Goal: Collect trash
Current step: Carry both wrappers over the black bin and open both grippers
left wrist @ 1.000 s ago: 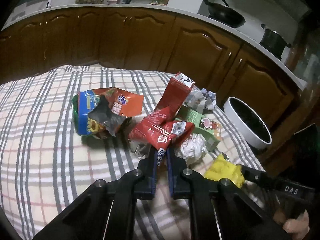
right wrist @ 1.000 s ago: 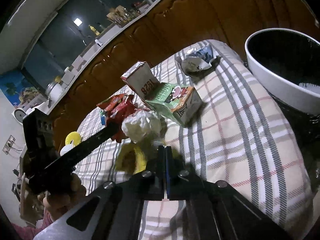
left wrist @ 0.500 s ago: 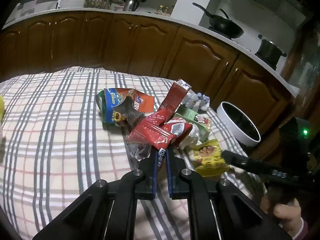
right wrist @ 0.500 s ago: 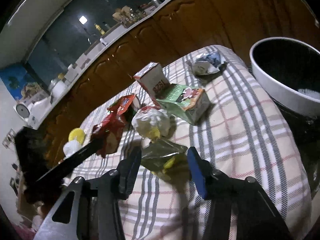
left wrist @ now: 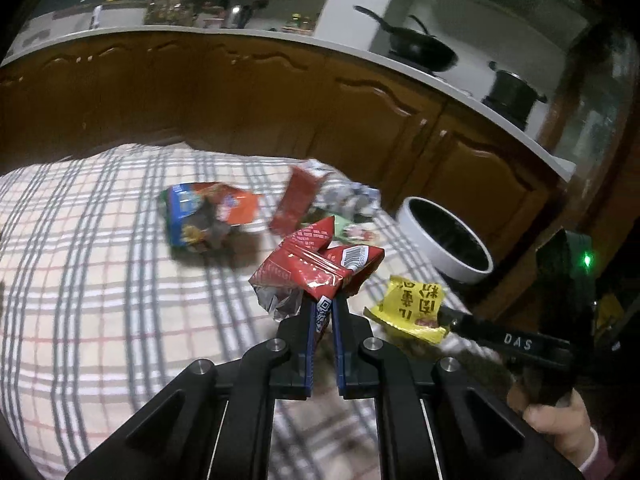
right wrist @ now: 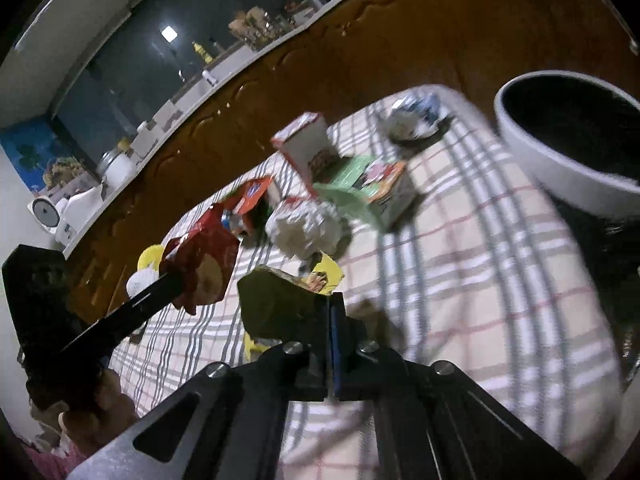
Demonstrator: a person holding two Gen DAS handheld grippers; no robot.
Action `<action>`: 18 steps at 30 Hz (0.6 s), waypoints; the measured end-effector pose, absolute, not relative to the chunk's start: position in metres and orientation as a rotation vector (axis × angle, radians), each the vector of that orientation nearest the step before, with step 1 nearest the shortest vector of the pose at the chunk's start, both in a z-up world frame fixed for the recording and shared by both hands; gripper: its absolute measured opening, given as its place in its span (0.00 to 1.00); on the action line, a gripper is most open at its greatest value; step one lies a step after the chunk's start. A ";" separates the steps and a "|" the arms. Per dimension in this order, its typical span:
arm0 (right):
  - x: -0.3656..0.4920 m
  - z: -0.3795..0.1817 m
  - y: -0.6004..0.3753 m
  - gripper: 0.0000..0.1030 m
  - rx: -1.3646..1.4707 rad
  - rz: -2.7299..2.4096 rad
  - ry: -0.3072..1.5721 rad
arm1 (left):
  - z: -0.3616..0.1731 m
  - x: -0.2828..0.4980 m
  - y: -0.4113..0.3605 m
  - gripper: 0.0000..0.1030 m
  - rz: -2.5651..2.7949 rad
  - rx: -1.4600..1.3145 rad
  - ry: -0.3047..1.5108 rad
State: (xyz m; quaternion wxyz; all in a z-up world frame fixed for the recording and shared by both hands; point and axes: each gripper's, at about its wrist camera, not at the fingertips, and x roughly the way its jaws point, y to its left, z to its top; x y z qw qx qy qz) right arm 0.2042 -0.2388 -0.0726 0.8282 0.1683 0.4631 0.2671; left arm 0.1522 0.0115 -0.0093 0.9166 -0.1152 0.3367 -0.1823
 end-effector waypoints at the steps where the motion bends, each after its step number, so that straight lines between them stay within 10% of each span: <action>1: 0.204 -0.070 -0.244 0.00 0.359 0.560 0.976 | -0.008 0.152 0.006 0.06 -0.389 -0.231 0.693; 18: 0.215 -0.048 -0.352 0.00 0.374 0.335 0.888 | -0.006 0.191 -0.088 0.06 -0.550 -0.133 0.717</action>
